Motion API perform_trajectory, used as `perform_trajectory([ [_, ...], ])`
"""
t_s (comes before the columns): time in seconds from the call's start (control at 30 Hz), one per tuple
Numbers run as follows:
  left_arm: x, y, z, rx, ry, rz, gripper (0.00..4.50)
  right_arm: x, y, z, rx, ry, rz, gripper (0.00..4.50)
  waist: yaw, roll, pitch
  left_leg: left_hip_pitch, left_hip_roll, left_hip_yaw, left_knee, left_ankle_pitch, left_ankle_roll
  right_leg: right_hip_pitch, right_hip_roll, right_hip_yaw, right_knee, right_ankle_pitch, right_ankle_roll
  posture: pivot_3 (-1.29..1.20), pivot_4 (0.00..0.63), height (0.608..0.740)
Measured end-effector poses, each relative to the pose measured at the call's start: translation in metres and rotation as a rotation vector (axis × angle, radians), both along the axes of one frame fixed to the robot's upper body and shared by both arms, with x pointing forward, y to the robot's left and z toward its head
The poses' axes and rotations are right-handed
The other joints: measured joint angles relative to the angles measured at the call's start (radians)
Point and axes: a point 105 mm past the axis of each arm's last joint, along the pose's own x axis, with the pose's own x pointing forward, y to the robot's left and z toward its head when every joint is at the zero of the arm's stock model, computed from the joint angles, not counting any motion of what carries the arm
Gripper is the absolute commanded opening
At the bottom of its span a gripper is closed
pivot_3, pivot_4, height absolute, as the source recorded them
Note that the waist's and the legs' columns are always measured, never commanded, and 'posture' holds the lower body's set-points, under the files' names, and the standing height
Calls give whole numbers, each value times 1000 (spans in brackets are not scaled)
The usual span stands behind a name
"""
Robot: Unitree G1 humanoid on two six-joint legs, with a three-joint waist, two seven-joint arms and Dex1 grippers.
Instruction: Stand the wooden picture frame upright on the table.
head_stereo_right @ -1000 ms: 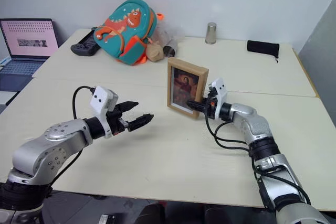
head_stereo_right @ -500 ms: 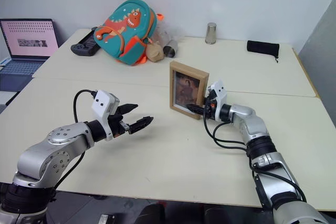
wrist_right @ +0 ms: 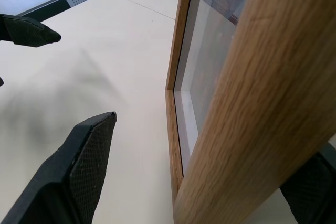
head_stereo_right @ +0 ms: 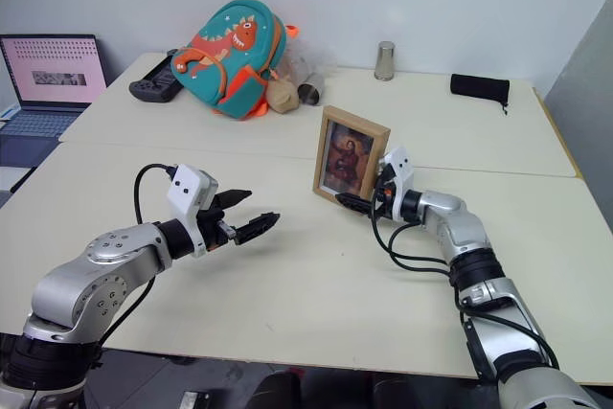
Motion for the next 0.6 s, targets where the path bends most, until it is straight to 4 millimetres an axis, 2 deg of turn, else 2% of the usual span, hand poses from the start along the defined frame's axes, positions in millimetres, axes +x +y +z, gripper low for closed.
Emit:
perform_trajectory([
  [0.07,0,0,0,0,0,0,4500,0,0,0,0,0,0,4437,0,0,0,0,0,0,0,0,0,0,0,0,0,0,0,0,0,740],
  [0.13,0,1,-9,-4,29,13,4500,-2,0,-13,-8,35,-12,4437,-5,-4,-38,-5,0,0,0,2,-4,-5,0,-2,0,0,0,0,0,740],
  [0.2,1,3,-13,-6,26,35,4500,-4,-5,-23,-22,47,-42,4437,-5,-10,-68,-4,1,1,-1,2,-5,-2,-1,-5,-1,0,0,0,0,740],
  [0.27,0,4,-19,-12,30,55,4500,-6,-7,-28,-32,41,-64,4437,-5,-11,-75,-4,0,2,-2,2,-5,-1,-1,-3,-2,0,0,0,0,740],
  [0.43,-4,6,-38,-14,33,115,4500,-19,-11,-56,-52,69,-131,4437,-6,-14,-90,-3,0,3,0,1,0,0,0,-1,-1,0,0,0,0,740],
  [0.6,-6,9,-48,-15,8,174,4500,-25,-20,-64,-60,38,-212,4437,-8,-16,-99,-2,1,3,0,0,0,0,0,0,-2,0,0,0,0,740],
])
